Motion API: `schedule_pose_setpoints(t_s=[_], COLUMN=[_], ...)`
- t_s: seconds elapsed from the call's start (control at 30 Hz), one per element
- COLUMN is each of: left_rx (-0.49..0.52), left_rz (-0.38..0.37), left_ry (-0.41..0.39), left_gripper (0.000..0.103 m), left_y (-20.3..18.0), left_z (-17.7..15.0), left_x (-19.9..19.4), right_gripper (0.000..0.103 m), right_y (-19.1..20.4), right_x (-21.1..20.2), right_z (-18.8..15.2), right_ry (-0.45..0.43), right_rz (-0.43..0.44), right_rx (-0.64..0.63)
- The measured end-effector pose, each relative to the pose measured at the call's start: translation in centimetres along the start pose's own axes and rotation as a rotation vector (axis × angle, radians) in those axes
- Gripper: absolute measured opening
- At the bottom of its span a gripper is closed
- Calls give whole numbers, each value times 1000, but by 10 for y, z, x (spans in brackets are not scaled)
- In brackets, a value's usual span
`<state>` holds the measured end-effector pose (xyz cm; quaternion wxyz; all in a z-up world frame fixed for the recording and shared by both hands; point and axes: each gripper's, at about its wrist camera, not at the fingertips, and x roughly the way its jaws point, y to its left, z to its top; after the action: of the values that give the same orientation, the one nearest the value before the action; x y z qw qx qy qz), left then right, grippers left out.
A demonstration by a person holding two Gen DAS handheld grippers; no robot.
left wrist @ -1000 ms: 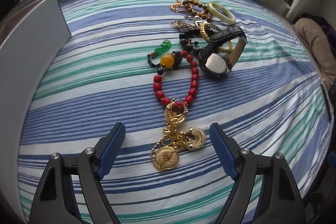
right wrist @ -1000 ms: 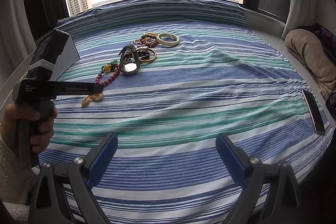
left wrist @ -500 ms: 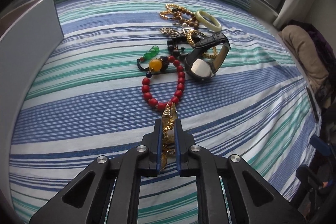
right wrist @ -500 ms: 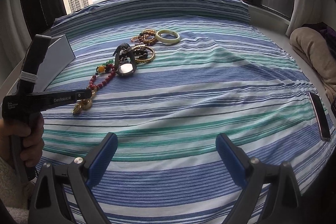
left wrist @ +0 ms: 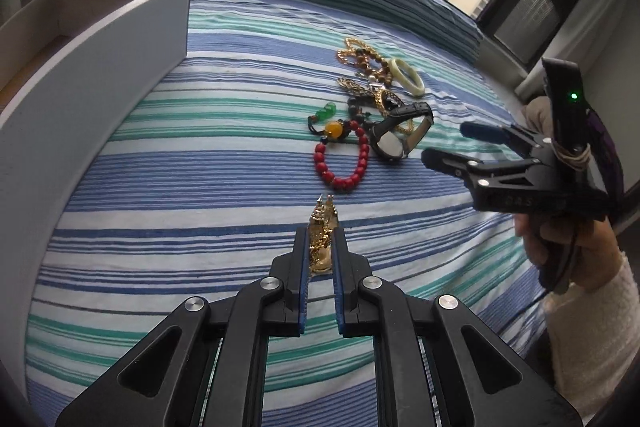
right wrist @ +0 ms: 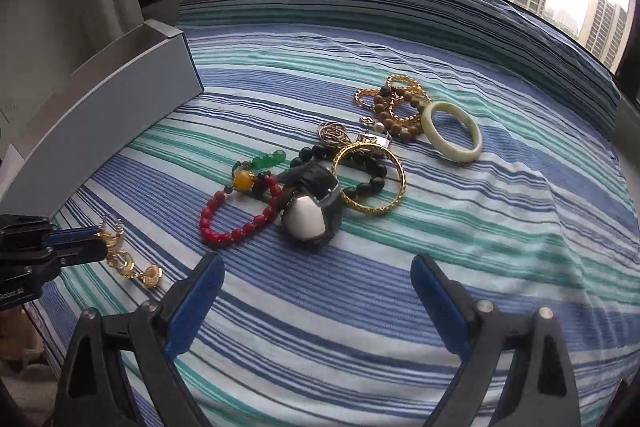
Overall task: Organize jewelry
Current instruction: 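Carry the gold chain and black watch into the white box and release both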
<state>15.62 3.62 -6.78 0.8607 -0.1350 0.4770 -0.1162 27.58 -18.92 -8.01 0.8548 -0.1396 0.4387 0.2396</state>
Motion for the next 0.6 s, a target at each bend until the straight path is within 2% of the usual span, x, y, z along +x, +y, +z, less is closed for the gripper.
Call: schedule_pose_setpoints(t_s=[0.07, 0.13, 0.17, 0.2, 0.23, 0.3, 0.6], left_rx=[-14, -26, -30, -31, -33, -40, -74], left_rz=[-3, -4, -4, -6, -7, -15, -71], left_ry=[-1, -9, -15, -22, -30, -46, -130], left_gripper=[8, 8, 8, 8, 8, 8, 8], left_y=[4, 10, 12, 14, 16, 20, 31], left_z=[-3, -7, -9, -11, -12, -14, -16], left_x=[-7, -19, -25, -32, -38, -51, -121], right_gripper=[96, 92, 63, 20, 16, 15, 11], right_y=[4, 1, -2, -5, -8, -9, 33], right_x=[20, 35, 38, 38, 37, 25, -64], right_z=[14, 22, 24, 25, 26, 23, -2], right_ry=[-7, -3, -1, 6, 13, 6, -57], right_rz=[-31, -21, 16, 68, 86, 95, 136], right_rx=[-102, -129, -114, -85, -50, 0, 70])
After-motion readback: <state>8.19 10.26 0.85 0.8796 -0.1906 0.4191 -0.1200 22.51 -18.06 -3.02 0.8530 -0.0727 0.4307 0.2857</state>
